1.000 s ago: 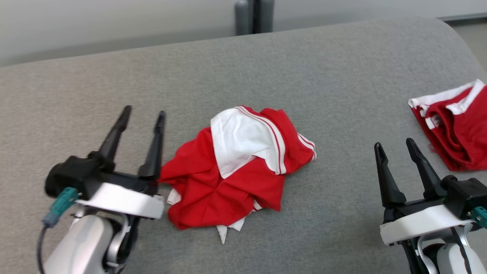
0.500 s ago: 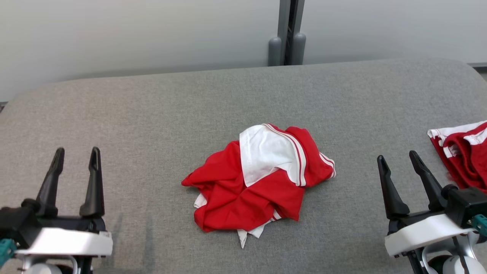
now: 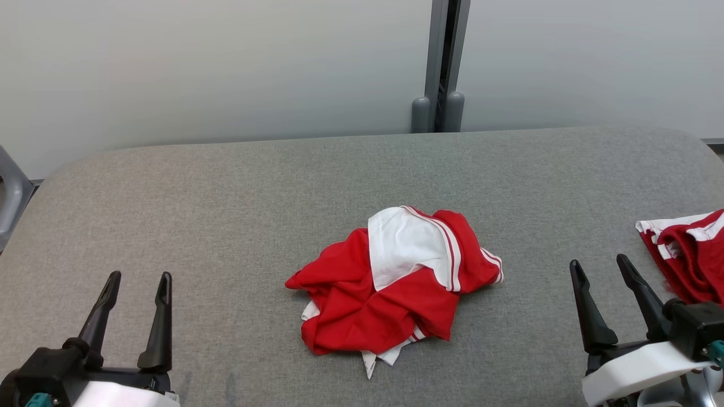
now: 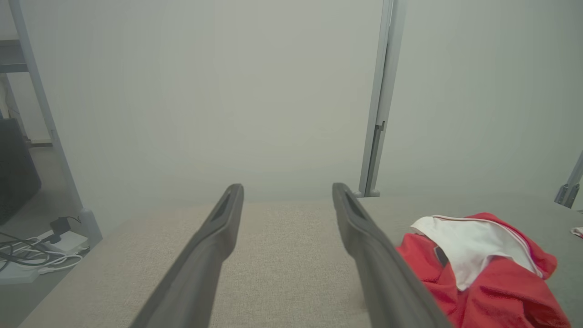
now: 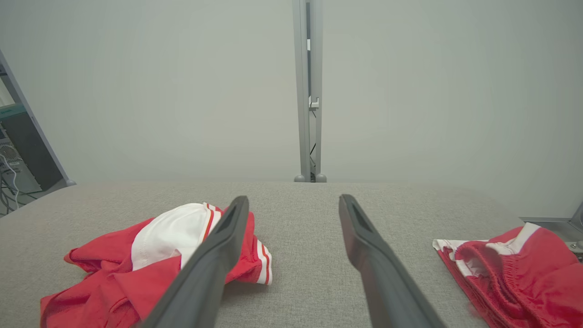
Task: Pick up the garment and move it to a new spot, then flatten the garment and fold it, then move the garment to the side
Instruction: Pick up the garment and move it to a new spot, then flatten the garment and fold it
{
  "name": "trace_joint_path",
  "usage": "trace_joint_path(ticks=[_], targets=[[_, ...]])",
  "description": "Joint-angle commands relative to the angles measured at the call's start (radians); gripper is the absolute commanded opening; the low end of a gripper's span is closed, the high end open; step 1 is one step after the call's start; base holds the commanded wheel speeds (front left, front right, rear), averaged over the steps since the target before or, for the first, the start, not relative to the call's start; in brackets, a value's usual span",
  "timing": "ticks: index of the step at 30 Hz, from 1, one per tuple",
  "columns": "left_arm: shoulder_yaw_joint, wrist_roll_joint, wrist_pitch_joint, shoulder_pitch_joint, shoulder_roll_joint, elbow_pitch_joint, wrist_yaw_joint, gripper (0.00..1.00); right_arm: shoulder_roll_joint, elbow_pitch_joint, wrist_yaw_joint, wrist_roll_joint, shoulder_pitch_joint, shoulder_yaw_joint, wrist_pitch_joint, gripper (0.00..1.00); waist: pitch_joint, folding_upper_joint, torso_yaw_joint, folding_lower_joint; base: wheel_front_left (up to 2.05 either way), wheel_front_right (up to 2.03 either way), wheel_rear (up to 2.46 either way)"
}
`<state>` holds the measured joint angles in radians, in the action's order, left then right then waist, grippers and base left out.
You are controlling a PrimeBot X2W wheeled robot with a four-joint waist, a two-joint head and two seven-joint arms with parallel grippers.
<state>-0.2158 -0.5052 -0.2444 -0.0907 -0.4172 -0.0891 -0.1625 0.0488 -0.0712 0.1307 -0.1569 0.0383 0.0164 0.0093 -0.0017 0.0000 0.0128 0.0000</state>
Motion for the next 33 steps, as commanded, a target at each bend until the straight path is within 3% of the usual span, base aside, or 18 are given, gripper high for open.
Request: trace_joint_path(ticks=[1, 27, 33], targets=[[0.002, -0.008, 0.001, -0.004, -0.001, 0.005, 0.0, 1.0, 0.004, -0.005, 0.0, 0.005, 0.01, 0.0, 0.003, 1.0, -0.001, 0.0, 0.0, 0.0, 0.0, 0.0, 0.0], [-0.015, -0.018, 0.011, 0.03, -0.004, 0.052, -0.003, 1.0, 0.004, 0.006, 0.0, -0.023, 0.009, 0.003, 0.007, 1.0, -0.004, 0.0, 0.003, 0.0, 0.0, 0.0, 0.0], [-0.028, -0.015, 0.016, 0.052, -0.001, 0.042, 0.001, 1.0, 0.004, 0.006, 0.0, -0.009, -0.033, -0.041, 0.047, 1.0, 0.022, 0.0, 0.017, 0.0, 0.0, 0.0, 0.0]])
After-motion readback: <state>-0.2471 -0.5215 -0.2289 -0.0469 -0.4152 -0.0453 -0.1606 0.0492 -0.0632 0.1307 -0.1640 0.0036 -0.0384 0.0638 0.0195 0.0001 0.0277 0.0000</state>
